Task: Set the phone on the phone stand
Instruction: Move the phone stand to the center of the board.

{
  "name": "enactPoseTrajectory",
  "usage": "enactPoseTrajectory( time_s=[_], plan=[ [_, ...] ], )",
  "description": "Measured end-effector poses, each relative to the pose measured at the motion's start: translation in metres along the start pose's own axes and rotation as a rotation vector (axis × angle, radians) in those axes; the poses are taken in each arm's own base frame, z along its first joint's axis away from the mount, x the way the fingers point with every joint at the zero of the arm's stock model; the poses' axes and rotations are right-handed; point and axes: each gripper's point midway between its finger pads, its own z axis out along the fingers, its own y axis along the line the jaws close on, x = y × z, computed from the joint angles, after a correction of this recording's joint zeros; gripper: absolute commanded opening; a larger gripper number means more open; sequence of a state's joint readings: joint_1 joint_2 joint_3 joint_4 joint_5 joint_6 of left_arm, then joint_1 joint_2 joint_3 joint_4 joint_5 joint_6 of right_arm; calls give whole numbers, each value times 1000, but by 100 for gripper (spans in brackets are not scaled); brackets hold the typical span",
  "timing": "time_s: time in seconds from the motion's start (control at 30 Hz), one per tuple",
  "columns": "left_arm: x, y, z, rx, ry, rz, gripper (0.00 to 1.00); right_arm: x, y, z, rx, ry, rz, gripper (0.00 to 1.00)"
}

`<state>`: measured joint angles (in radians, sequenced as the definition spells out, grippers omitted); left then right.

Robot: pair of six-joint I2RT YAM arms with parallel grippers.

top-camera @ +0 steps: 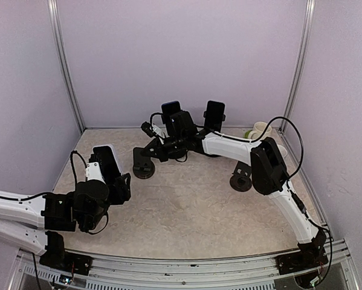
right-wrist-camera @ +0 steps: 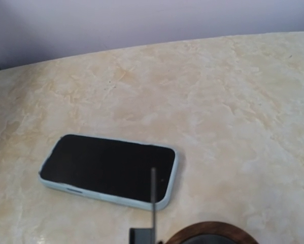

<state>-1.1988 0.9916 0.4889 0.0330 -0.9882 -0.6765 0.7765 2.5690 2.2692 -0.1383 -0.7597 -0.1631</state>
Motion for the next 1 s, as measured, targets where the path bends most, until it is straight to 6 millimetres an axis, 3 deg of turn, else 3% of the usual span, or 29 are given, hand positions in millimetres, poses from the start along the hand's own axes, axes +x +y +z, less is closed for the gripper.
enactPoseTrajectory(
  time_s=[0.27, 0.37, 0.8, 1.0],
  plan=[
    [4, -1, 2, -4, 5, 10, 63, 5, 5, -1, -28, 17, 47, 0],
    [6, -2, 3, -4, 6, 11, 63, 6, 6, -1, -37, 19, 62, 5],
    [8, -3, 5, -5, 9, 16, 63, 8, 1, -2, -12, 28, 78, 55],
    [8, -4, 5, -5, 9, 16, 63, 9, -5, -3, 21, 31, 52, 68]
  ],
)
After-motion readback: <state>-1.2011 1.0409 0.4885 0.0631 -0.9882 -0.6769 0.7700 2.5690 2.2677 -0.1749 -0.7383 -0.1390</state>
